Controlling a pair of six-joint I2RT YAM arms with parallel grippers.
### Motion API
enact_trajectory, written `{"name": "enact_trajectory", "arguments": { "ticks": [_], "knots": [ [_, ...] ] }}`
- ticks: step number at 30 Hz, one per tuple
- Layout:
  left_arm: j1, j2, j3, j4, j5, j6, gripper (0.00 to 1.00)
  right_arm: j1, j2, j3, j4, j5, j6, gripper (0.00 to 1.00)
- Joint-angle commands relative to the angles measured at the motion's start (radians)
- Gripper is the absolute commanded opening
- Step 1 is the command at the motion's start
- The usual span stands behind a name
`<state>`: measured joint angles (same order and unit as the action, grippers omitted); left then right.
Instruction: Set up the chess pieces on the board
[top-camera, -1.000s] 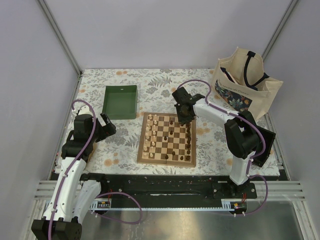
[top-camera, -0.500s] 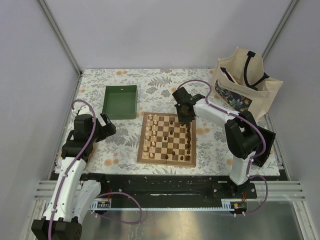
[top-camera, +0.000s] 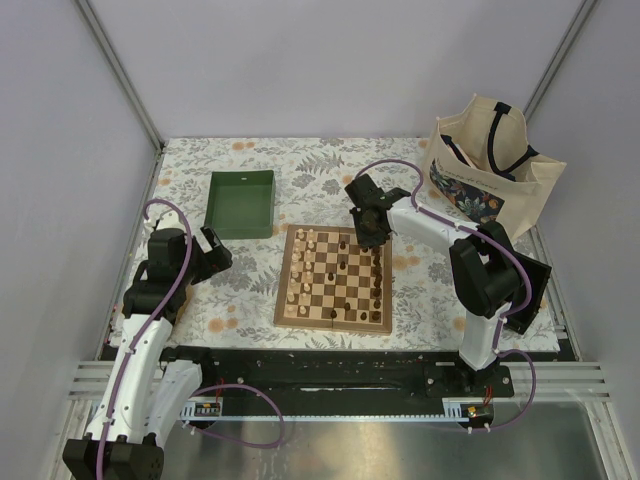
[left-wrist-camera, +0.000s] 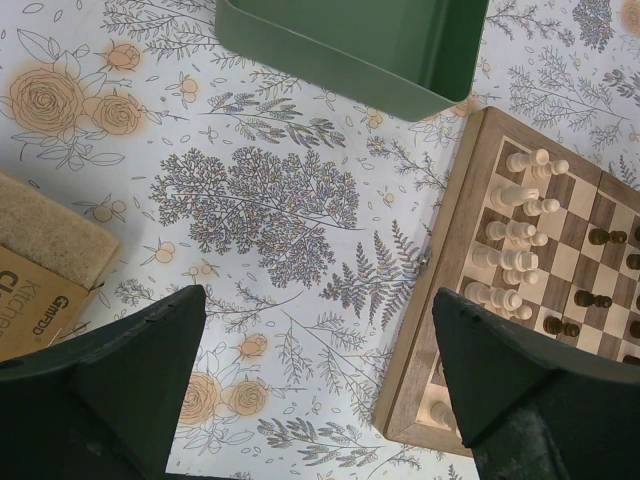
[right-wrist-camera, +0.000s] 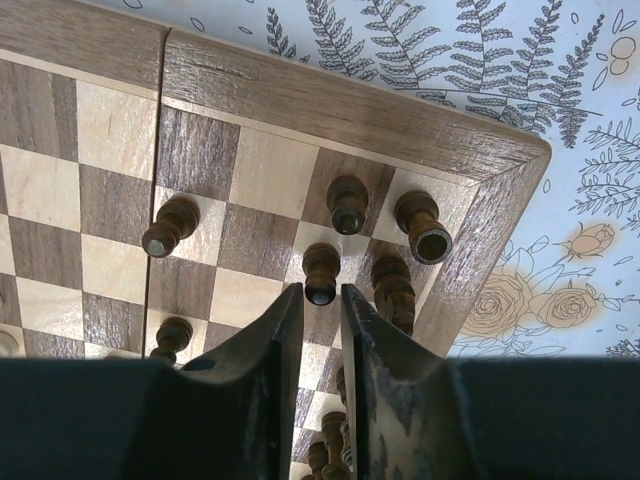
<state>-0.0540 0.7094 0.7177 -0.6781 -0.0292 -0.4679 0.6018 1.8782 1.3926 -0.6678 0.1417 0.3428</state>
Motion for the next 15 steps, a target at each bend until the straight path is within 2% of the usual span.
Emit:
{"name": "enact_trajectory", "arguments": {
  "ticks": [1,15],
  "knots": [
    [0.005,0.004,0.014,0.052,0.014,0.005,0.99,-0.010,-0.044,0.002,-0.010,0.019,-0.016,0.32],
    [0.005,0.002,0.012,0.052,0.008,0.005,0.99,-0.007,-0.134,0.040,0.005,-0.067,-0.015,0.40]
  ]
}}
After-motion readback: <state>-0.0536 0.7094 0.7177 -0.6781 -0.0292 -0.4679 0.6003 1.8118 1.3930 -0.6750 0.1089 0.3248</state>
